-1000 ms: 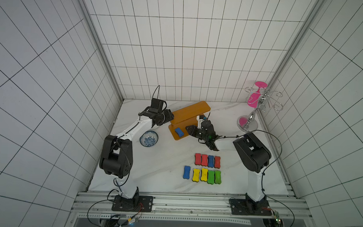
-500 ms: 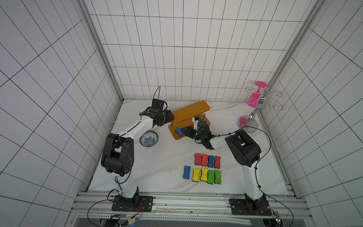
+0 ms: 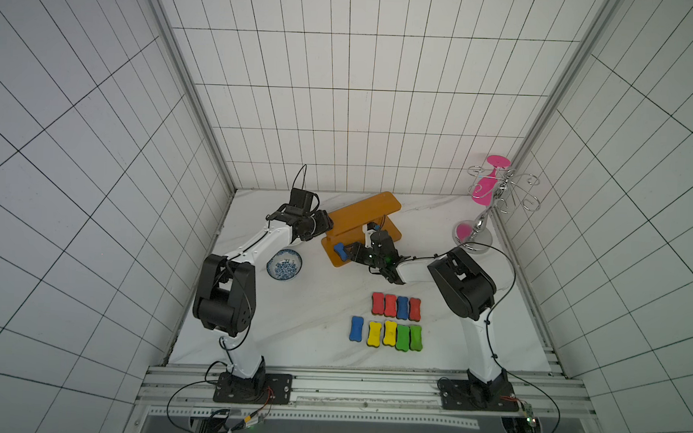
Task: Remove the whiteboard erasers from the shelf
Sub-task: Pick up the whiteboard eraser from the shelf.
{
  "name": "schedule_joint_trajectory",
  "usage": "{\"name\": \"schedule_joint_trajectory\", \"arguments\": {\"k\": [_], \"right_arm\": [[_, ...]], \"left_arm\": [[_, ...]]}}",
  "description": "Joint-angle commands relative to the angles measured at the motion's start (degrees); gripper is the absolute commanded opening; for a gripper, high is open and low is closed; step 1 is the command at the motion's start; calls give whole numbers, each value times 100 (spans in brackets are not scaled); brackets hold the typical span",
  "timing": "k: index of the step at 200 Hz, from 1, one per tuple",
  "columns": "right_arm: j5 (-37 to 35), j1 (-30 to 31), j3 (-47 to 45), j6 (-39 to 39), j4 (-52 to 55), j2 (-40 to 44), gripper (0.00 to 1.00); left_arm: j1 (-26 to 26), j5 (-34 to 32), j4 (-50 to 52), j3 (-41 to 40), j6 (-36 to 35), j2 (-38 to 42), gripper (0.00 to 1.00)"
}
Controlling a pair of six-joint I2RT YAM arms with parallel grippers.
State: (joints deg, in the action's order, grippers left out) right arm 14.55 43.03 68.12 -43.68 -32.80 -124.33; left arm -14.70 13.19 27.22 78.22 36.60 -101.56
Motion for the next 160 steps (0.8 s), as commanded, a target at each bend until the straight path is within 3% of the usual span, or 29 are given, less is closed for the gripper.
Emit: {"name": "schedule_joint_trajectory", "arguments": {"k": [1,13,31,71,104,126,160], "right_arm": [[-408,136,46,158,1108,-223,31],[-481,129,44,149,1240,-224,22],[-501,122,52,143,1405,-152,0],[-541,127,-138,49,1360,621,0],[-927,251,-688,-505,933,1485,0],[-1558,539,-1237,-1094,926,2032,0],[-2995,1485,-2361,-2115,1125,3007,0]], "left_arm": [[46,45,-43,-27,-23,-27,63],[51,36,-50,-47,-30,-18,64],[64,43,-43,-66,-39,1,63],[112,-56,-6,-71,-74,-18,64],[130,-182,28,-53,-78,-47,64],[125,-212,60,-91,-40,63,63],[-26,-251,201,-216,-98,559,64]]}}
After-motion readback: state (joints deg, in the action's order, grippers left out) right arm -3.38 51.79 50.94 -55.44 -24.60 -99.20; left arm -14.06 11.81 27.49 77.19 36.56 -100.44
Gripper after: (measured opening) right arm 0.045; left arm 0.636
